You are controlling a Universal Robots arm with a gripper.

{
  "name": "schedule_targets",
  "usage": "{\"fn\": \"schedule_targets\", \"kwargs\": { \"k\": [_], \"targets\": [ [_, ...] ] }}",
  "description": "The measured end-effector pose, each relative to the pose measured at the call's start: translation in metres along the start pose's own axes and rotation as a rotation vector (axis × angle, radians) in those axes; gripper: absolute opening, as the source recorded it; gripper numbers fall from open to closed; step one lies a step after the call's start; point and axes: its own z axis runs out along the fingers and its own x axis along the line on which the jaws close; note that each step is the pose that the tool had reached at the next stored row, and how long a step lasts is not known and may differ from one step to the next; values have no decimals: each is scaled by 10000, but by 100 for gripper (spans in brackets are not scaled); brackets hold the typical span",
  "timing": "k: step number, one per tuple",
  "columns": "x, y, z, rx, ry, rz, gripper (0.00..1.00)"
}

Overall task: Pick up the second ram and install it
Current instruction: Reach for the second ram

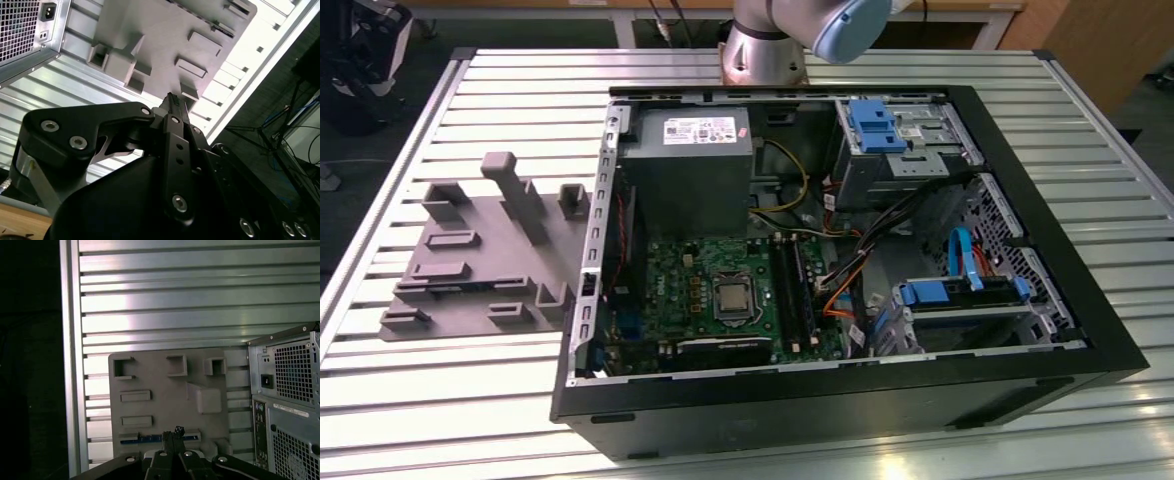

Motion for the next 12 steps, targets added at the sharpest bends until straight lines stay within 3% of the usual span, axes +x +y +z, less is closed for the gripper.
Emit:
{"fn": "schedule_targets", "kwargs": {
  "k": [12],
  "targets": [
    [57,-4,-2,1,1,0,11]
  ]
}}
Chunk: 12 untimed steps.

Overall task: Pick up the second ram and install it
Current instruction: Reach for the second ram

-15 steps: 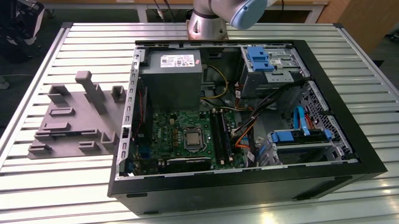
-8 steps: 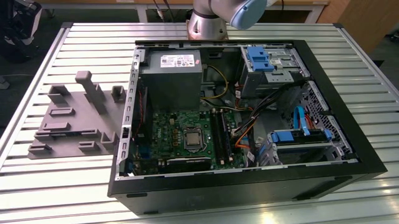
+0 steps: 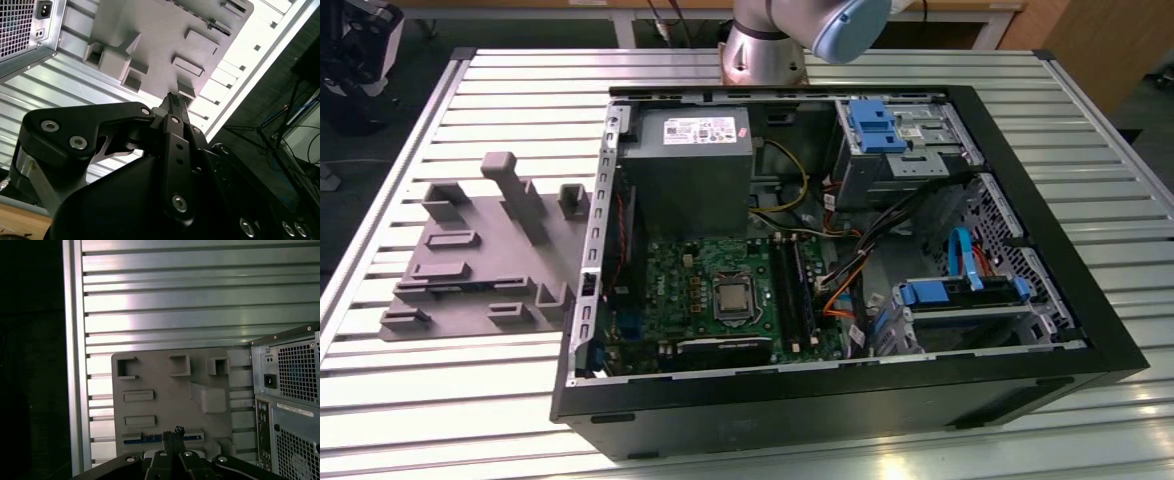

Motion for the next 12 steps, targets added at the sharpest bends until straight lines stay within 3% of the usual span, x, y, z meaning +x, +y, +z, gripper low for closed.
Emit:
{"fn": "schedule_targets", "kwargs": {
  "k": [12],
  "targets": [
    [56,-4,-1,0,-1,0,11]
  ]
}}
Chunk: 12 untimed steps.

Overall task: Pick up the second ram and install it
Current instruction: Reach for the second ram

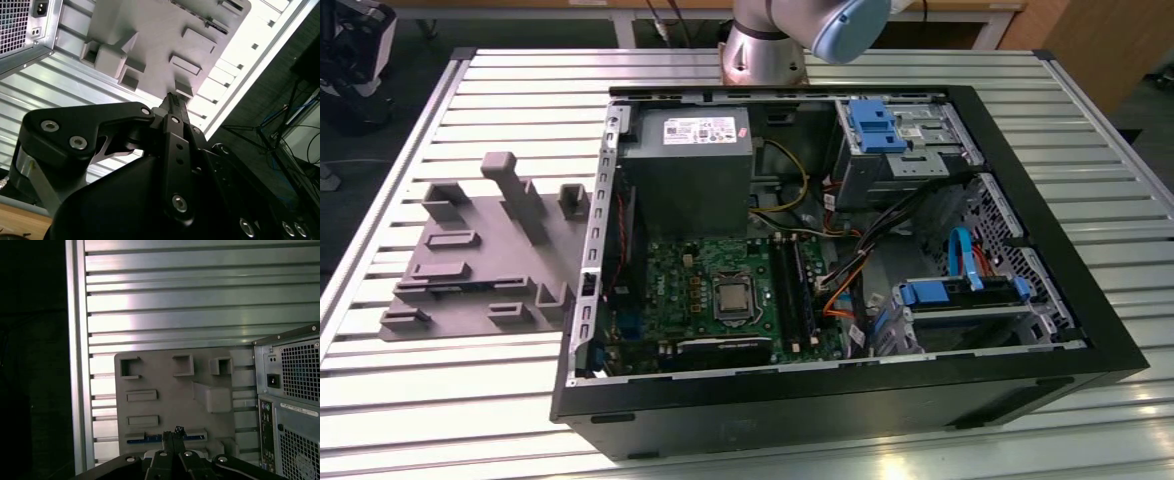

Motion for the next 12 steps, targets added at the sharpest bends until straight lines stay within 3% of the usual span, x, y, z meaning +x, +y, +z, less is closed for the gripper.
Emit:
{"fn": "schedule_targets", "kwargs": {
  "k": [12],
  "targets": [
    [57,-4,-1,-1,0,0,11]
  ]
}}
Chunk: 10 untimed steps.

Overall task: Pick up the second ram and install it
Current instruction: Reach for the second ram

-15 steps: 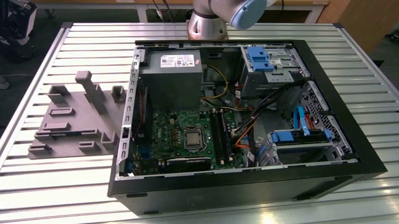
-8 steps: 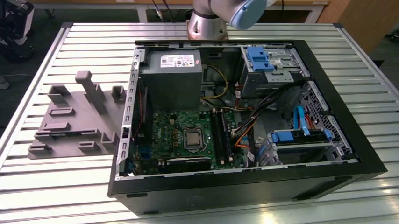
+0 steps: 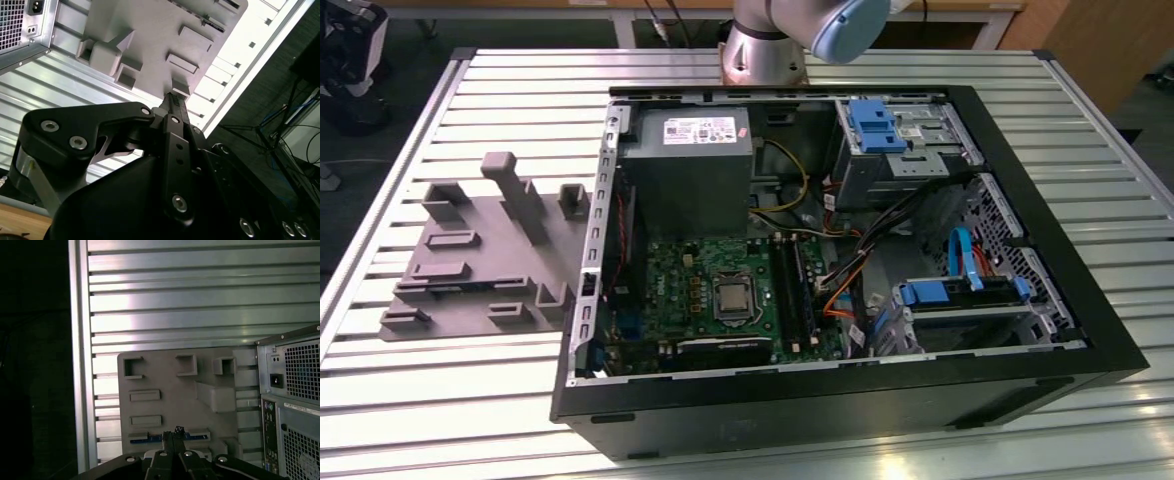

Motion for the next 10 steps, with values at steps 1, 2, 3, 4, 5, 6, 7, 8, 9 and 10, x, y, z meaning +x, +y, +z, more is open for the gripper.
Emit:
{"fn": "schedule_targets", "kwargs": {
  "k": [1,2,3,4,5,6,7,8,9,10],
  "targets": [
    [5,0,0,0,0,0,11],
    [9,-1,0,0,0,0,11],
    [19,-1,0,0,0,0,11],
    [24,-2,0,0,-1,1,11],
    [29,-2,-1,0,0,0,11],
    [34,-3,-1,0,0,0,11],
    [38,-3,-1,0,0,0,11],
    [43,-3,-1,1,0,0,11],
    [48,-4,-1,0,0,0,11],
    [52,-4,-2,1,1,0,11]
  ]
}}
